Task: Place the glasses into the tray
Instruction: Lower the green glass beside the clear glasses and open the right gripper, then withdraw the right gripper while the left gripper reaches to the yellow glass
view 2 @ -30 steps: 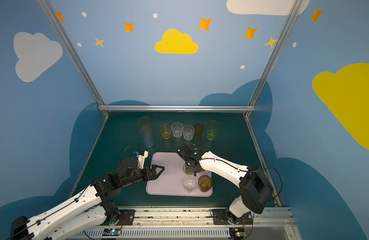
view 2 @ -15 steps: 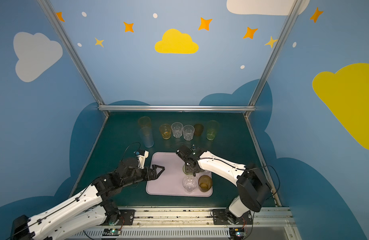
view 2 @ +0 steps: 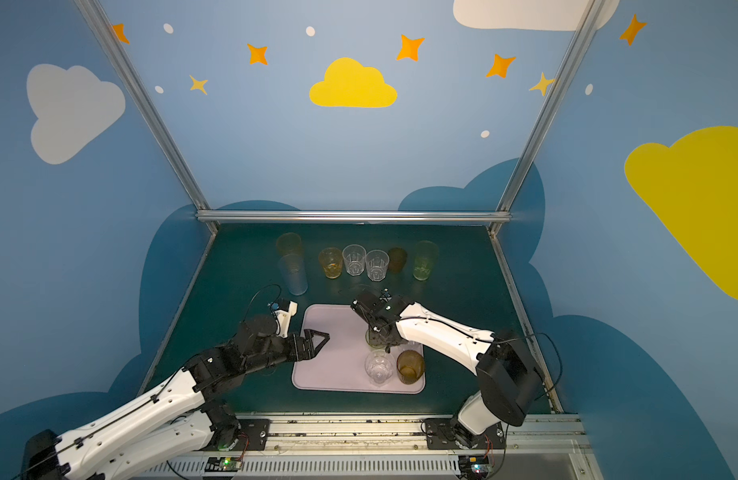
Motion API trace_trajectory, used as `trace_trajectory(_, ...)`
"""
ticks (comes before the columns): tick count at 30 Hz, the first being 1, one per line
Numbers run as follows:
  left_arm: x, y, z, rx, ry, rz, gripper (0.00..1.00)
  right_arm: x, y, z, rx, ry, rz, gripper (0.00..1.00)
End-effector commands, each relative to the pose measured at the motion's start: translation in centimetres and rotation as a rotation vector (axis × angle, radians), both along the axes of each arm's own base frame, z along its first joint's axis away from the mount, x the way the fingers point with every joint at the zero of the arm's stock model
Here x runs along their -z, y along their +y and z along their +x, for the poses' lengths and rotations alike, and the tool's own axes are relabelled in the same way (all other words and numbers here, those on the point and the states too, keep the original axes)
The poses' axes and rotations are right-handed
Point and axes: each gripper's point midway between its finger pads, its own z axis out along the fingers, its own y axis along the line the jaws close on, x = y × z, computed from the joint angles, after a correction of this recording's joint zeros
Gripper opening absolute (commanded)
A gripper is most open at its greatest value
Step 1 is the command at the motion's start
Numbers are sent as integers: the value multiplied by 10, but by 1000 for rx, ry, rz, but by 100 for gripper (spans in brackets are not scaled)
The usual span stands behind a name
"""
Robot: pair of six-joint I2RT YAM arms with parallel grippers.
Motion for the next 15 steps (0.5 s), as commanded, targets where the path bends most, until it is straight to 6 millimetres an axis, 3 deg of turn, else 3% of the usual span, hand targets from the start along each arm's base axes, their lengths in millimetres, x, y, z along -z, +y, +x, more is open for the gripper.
trace_trajectory(1, -12, 2, 3, -6, -36, 5, 100, -29, 9, 4, -16, -54, 64, 23)
trace_trajectory(5, -14, 6, 9, -36, -53, 33, 100, -49, 13, 3, -25, -89, 136, 34)
trace_trajectory(10, -14, 8, 17, -59, -66, 69, 100, -70, 15, -2, -44, -127, 220, 61)
trace_trajectory(15, -17, 6, 31, -80, -66, 116, 100, -82, 21, -11, -90, -151, 341, 75)
